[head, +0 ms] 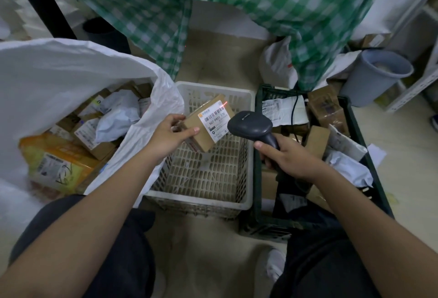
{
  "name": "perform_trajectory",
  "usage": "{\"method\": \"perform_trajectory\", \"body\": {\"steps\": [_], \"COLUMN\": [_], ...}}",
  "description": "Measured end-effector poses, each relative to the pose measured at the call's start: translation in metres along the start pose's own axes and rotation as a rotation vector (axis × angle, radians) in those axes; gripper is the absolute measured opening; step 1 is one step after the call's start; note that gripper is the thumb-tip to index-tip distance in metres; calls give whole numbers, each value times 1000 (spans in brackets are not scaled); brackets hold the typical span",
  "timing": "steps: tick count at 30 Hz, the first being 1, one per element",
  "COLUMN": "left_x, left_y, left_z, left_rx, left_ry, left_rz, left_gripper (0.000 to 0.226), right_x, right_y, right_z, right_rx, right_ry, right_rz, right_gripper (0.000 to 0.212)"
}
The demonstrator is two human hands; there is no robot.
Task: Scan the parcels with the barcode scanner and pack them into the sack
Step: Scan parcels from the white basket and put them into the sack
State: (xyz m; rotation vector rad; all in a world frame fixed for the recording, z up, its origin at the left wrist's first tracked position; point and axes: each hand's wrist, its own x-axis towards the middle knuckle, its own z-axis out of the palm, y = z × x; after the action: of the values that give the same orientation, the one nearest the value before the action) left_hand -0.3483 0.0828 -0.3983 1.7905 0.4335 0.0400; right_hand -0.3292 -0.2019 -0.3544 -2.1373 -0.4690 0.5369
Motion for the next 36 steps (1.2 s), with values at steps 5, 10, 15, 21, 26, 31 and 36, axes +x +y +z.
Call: {"method": "perform_trajectory", "body": {"steps": [5, 10, 15, 21, 26, 31, 36], "left_x": [3, 5, 6, -6, -39, -89, -129], "left_y": [-3, -5, -7, -3, 5, 7, -4], "left_z": [0, 1, 0, -7, -32, -78, -124], "left_rx": [-12, -16, -26, -41, -88, -163, -284], "left_ry": [-16, -19, -31, -25, 24, 142, 385], "left_rz": [4, 3, 8, 2, 3, -22, -59], "left_gripper": [52, 49, 49, 51, 53, 62, 38], "right_x": [-1, -1, -2, 1, 14, 38, 55], "right_y": [1, 0, 0, -6, -29, -57, -80], "right_z": [-2, -3, -5, -2, 12, 36, 65], "right_rx": [10, -7, 24, 68, 206, 318, 317], "right_ry": [-3, -15, -15, 28, 242, 318, 321], "right_rz": [-17, -10, -6, -24, -46, -9, 45], "right_gripper": [33, 35, 38, 29, 28, 31, 33]}}
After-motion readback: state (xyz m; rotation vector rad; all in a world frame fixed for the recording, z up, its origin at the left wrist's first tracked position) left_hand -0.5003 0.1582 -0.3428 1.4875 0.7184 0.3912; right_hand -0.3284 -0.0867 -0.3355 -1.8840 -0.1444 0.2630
